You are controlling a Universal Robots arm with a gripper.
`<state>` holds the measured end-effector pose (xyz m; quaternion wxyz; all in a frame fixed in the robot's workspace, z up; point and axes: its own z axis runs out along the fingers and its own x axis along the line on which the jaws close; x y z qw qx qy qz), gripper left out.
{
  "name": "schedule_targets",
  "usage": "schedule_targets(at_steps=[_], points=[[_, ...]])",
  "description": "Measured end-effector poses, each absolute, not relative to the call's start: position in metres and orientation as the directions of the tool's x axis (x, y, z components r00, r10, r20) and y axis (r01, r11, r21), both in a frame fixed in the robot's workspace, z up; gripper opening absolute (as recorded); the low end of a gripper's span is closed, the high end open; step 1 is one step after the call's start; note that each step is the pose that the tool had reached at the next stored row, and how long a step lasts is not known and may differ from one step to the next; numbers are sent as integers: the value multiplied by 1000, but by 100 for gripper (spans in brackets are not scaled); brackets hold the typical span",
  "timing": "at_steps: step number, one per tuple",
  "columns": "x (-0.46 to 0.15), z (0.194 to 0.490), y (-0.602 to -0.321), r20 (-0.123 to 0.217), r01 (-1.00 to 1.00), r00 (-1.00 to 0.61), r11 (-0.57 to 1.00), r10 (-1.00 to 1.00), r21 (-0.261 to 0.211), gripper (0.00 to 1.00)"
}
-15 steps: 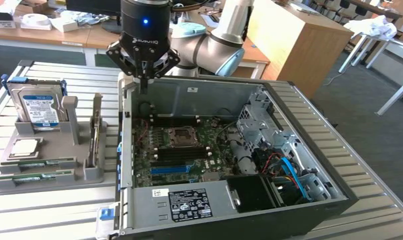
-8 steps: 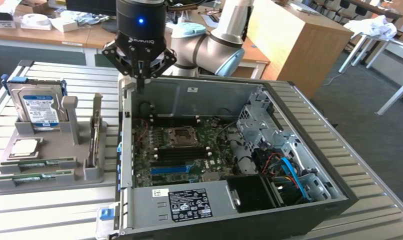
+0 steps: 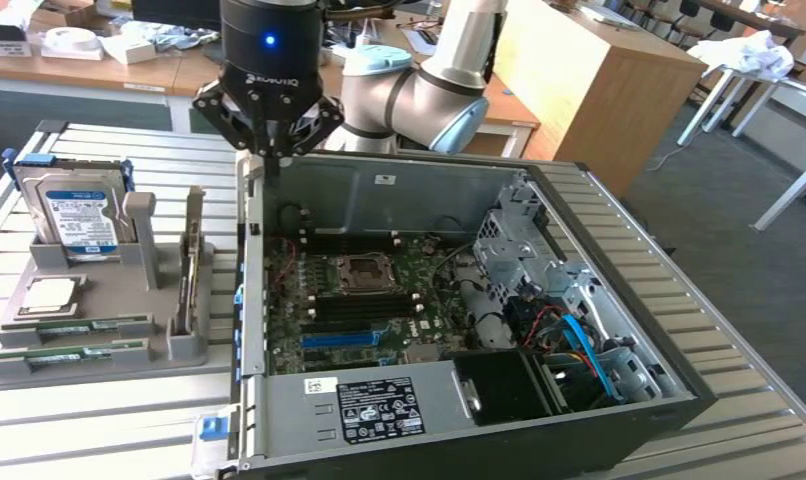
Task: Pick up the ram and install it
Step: 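Reach for the ram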
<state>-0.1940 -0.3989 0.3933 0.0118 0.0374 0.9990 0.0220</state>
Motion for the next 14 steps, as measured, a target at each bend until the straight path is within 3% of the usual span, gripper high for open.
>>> schedule_targets(at_steps=[14], points=[[-219,393,-399,-22,74,-997,996,75,45,10]])
